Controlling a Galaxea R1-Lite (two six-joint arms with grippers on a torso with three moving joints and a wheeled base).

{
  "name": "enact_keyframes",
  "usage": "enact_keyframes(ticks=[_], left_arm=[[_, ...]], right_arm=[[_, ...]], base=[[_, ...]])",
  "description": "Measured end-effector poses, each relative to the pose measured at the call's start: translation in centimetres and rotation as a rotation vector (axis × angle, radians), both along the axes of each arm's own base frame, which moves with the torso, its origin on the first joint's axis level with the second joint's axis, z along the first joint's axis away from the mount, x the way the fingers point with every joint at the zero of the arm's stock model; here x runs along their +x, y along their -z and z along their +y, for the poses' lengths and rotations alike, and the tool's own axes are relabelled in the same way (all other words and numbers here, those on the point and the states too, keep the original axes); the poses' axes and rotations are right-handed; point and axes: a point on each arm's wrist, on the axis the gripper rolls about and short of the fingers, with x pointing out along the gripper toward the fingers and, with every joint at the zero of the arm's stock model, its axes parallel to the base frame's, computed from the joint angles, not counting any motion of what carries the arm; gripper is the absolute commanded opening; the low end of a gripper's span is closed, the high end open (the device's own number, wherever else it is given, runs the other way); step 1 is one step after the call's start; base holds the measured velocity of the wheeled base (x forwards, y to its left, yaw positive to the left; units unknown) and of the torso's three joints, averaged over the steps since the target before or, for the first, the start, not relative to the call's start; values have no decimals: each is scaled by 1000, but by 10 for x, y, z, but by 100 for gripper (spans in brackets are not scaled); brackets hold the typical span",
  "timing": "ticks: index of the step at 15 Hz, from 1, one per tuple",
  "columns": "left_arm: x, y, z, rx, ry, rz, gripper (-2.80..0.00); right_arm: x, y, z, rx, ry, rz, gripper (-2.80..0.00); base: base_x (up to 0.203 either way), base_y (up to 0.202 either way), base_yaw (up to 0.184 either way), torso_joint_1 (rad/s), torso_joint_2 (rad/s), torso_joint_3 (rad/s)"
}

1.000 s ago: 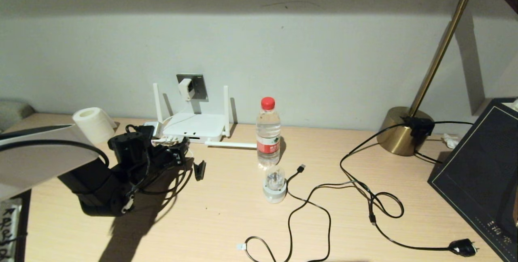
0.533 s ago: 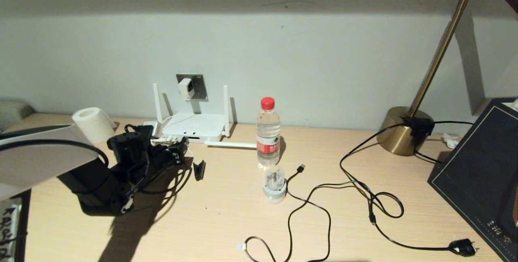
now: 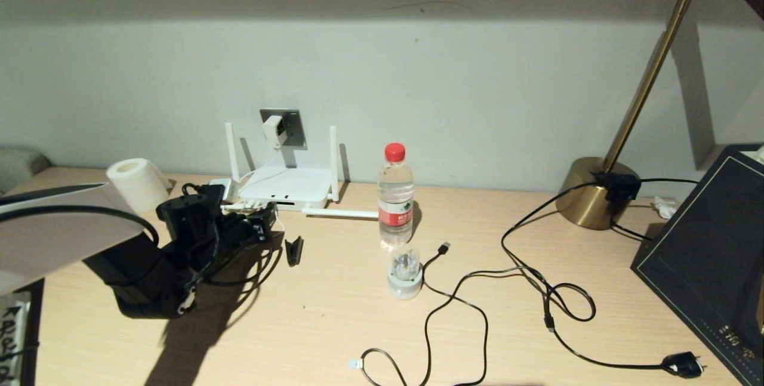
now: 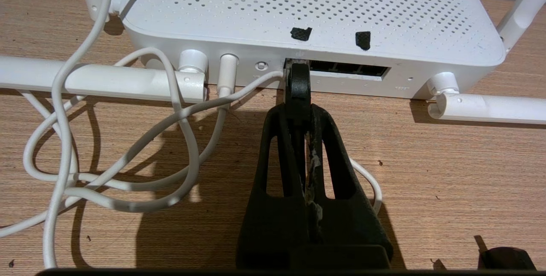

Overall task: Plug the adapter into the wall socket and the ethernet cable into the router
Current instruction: Plug cable into router interface

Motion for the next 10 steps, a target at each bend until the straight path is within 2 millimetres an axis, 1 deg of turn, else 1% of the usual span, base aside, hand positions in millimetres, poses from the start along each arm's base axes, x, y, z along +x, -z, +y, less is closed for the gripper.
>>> enact_keyframes(ticks=[10], left_arm=[[6,-3,-1,-1,2,-17,-280]], right_arm=[[0,0,0,0,0,-1,-280]], base=[[0,0,0,0,0,0]])
